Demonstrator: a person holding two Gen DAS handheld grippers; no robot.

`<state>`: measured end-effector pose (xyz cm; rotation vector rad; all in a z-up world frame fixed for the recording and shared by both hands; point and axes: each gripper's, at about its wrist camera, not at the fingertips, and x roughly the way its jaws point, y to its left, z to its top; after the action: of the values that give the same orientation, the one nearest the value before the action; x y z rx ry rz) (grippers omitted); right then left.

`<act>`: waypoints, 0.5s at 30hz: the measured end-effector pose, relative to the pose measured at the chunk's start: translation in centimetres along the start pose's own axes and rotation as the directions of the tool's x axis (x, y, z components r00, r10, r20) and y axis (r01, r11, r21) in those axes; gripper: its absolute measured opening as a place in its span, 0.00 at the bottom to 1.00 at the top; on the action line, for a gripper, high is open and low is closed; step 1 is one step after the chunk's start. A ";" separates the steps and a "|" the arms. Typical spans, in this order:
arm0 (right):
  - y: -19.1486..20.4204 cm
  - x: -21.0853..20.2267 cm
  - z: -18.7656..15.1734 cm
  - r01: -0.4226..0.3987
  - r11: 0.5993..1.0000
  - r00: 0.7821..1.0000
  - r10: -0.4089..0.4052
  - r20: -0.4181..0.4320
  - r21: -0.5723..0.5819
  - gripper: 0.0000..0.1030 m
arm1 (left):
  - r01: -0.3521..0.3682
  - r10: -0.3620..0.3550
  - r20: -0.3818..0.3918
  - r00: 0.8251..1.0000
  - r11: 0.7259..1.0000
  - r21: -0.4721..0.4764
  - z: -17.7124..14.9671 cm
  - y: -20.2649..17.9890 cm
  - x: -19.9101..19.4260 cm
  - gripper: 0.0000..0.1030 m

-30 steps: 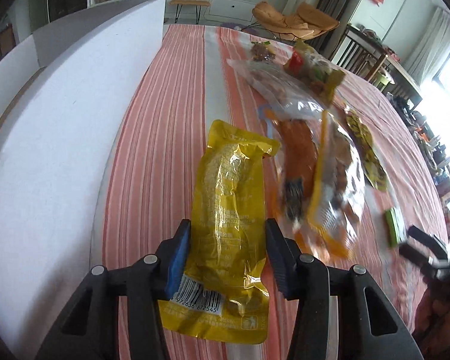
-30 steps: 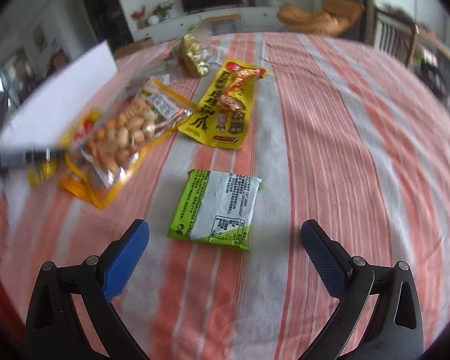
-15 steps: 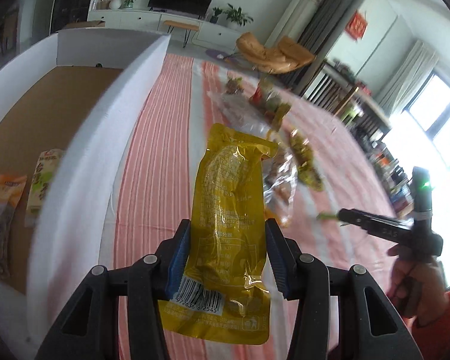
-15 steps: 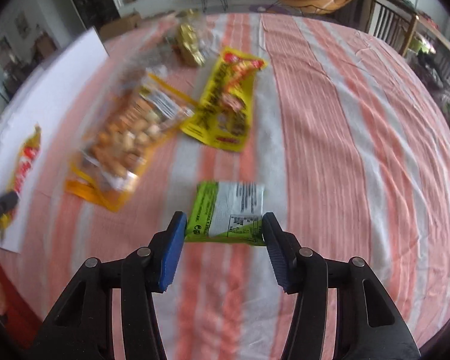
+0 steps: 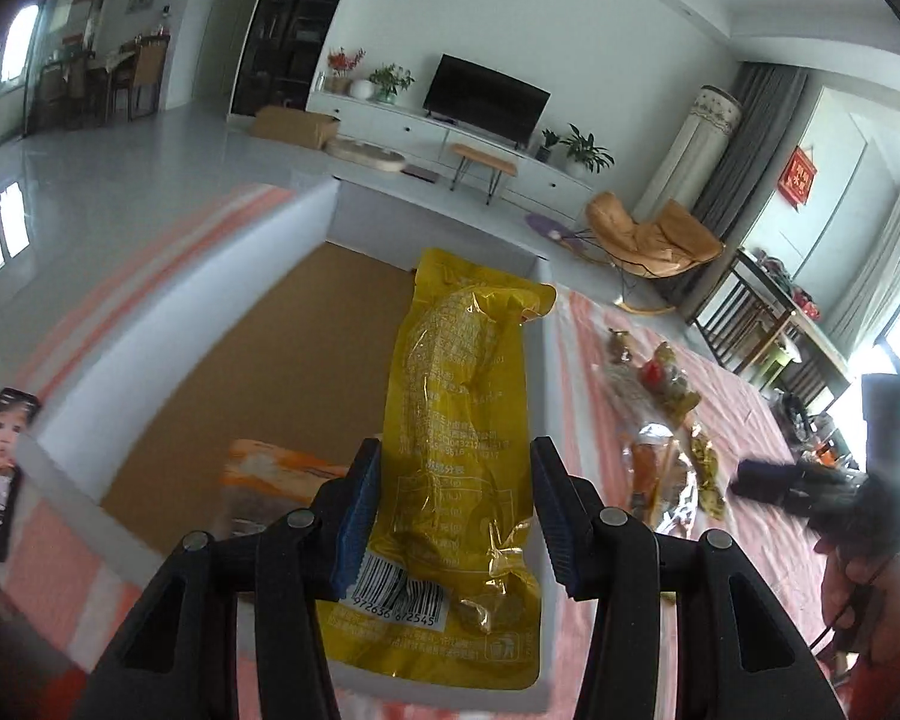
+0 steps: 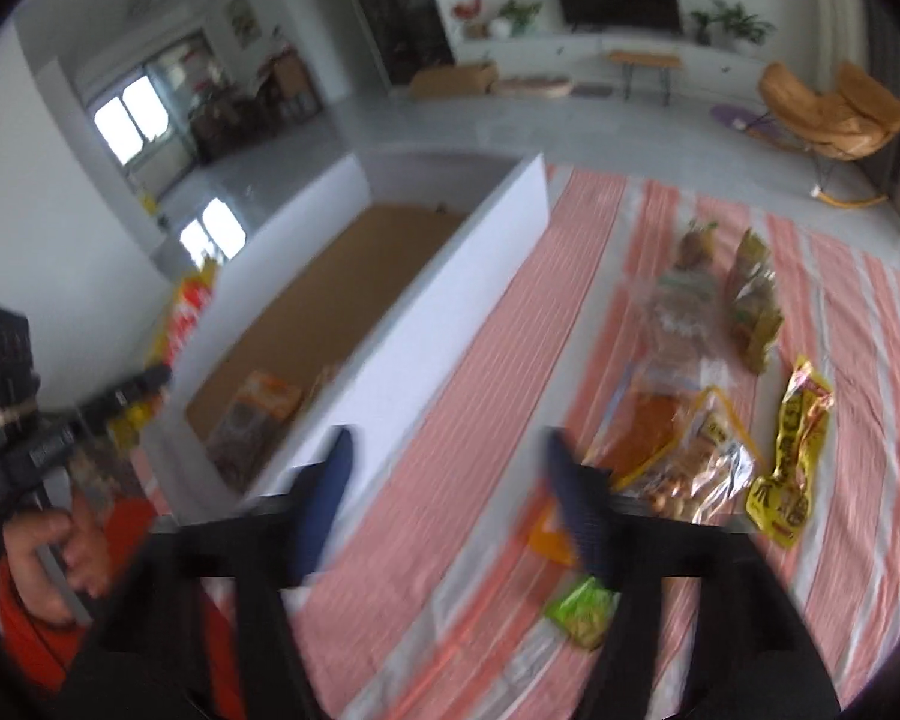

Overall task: Organize snacks
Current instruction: 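Carry the yellow bag and green pack over the white box with both grippers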

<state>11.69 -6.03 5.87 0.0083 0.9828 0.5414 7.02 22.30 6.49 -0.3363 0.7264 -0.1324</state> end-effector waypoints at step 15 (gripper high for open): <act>-10.2 7.8 -9.8 0.191 0.884 0.962 -0.080 -0.263 0.427 0.76 | 0.047 -0.046 -0.009 0.999 0.998 0.032 -2.5 -1.0 -0.3 0.47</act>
<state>11.71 -13.76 -8.37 0.2932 1.3185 0.1746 5.13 20.85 5.31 -0.3218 0.7245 -0.1895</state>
